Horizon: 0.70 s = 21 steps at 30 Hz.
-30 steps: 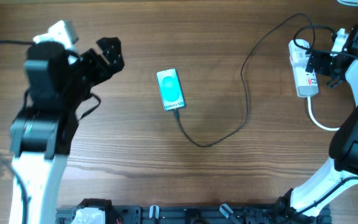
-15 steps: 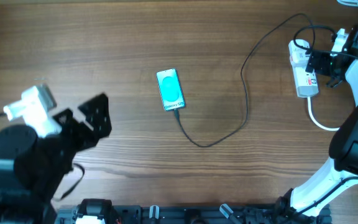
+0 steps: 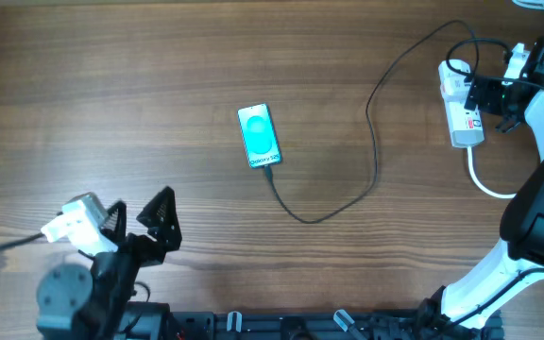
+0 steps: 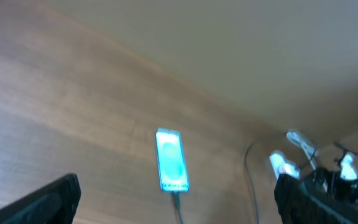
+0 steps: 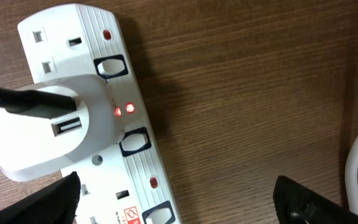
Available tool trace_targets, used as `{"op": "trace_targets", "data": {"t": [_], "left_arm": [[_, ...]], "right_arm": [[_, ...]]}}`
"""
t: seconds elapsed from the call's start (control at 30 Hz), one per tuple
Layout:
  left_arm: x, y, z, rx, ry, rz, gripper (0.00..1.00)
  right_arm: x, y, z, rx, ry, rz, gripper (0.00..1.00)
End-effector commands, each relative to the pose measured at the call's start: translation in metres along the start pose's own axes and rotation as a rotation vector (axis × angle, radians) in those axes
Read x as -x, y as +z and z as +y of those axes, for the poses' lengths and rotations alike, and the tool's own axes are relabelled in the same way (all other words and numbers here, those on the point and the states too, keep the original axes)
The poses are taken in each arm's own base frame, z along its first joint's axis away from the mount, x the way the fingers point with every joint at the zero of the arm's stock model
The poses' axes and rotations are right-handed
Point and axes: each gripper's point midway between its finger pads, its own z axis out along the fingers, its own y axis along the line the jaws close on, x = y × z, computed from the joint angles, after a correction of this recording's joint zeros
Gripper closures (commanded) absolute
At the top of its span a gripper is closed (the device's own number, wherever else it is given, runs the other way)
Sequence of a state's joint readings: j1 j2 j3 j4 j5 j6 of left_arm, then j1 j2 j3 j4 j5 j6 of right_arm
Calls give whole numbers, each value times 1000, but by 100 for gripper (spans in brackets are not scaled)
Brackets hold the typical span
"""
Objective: Plug charger to phone and switch on socket
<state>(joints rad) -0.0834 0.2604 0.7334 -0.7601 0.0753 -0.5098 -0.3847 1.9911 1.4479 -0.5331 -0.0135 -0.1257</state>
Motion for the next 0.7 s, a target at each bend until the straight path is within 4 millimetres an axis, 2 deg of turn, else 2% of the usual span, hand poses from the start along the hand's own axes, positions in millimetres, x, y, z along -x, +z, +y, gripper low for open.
{"op": "trace_targets", "data": {"t": [0.0, 0.13, 0.27, 0.33, 0.43, 0.6, 0.67], "left_arm": [[4, -6, -1, -90, 18, -158, 0], [25, -15, -15, -194, 31, -322, 0], [75, -42, -49, -381, 55, -617, 0], [85, -52, -58, -455, 66, -722, 0], [84, -53, -57, -508, 73, -806, 0], [65, -46, -44, -573, 81, -906, 0], [56, -36, -36, -561, 78, -895, 0]], "right_arm": [[4, -5, -3, -16, -4, -12, 0], [4, -5, -3, -16, -4, -12, 0], [4, -5, -3, -16, -4, -12, 0], [4, -5, -3, -16, -4, -12, 0], [4, -5, -3, -16, -4, -12, 0], [4, -5, -3, -16, -4, -12, 0], [4, -5, -3, -16, -4, -12, 0]]}}
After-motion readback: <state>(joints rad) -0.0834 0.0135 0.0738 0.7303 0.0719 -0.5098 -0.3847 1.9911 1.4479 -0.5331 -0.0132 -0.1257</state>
